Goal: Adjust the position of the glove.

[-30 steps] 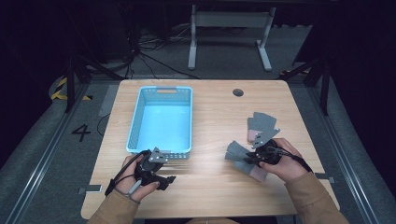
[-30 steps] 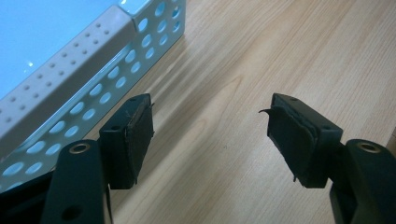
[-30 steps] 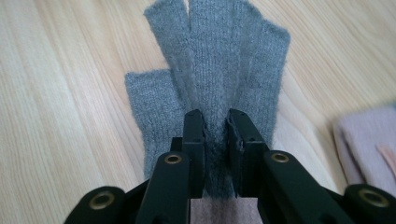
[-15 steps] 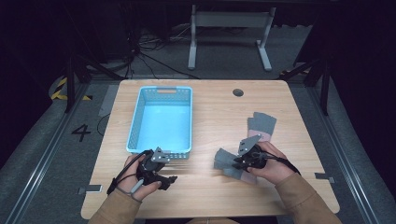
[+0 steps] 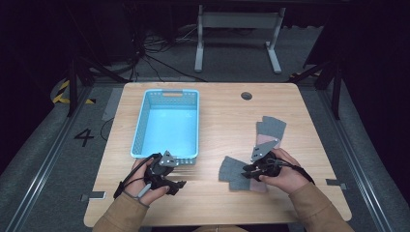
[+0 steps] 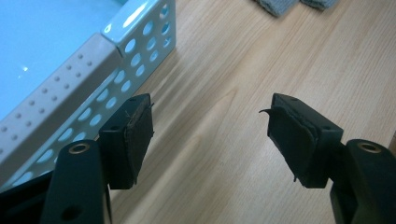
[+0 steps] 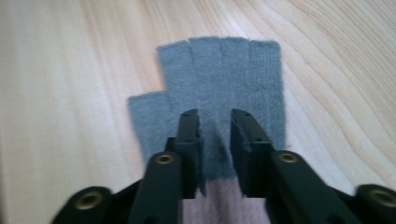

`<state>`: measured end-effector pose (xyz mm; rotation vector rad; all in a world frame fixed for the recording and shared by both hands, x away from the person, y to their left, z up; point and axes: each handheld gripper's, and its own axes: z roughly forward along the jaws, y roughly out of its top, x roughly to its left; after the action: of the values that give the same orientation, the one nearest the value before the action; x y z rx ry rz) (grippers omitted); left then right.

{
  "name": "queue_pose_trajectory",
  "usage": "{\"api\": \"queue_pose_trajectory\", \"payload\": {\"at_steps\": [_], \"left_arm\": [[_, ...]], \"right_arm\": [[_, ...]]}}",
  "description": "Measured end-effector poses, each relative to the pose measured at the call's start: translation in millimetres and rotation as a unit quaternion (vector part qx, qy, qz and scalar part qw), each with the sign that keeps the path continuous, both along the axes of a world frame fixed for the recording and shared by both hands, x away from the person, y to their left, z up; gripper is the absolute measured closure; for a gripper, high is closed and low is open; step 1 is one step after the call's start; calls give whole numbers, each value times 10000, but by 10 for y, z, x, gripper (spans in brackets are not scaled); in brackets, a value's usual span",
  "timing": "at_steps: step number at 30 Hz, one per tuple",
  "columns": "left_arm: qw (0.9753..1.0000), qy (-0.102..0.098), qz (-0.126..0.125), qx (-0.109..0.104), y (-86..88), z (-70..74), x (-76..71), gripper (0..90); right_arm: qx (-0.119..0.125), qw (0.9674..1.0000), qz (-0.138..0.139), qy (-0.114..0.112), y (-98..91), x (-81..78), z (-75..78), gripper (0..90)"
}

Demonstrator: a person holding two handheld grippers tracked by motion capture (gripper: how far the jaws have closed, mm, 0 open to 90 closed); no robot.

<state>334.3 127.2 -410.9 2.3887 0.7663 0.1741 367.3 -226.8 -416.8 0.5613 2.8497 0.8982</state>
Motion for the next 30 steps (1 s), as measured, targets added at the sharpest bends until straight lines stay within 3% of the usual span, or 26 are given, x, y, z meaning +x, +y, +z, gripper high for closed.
{"api": "queue_pose_trajectory", "payload": {"at_steps": [1, 6, 20, 30], "left_arm": [[10000, -14, -37, 0, -21, 6, 14, 321], [9998, -12, -183, -13, -94, 23, 64, 321], [9986, -18, -531, -63, -314, 43, 179, 322], [9978, -15, -656, -17, -365, 38, 216, 322]], "right_arm": [[23, 10000, 25, 84, -43, -40, 26, 830], [-22, 9995, 129, 285, -133, -132, 17, 890], [-182, 9972, 429, 576, -200, -378, -95, 896], [-344, 9974, 261, 569, -239, -394, -181, 895]]}}
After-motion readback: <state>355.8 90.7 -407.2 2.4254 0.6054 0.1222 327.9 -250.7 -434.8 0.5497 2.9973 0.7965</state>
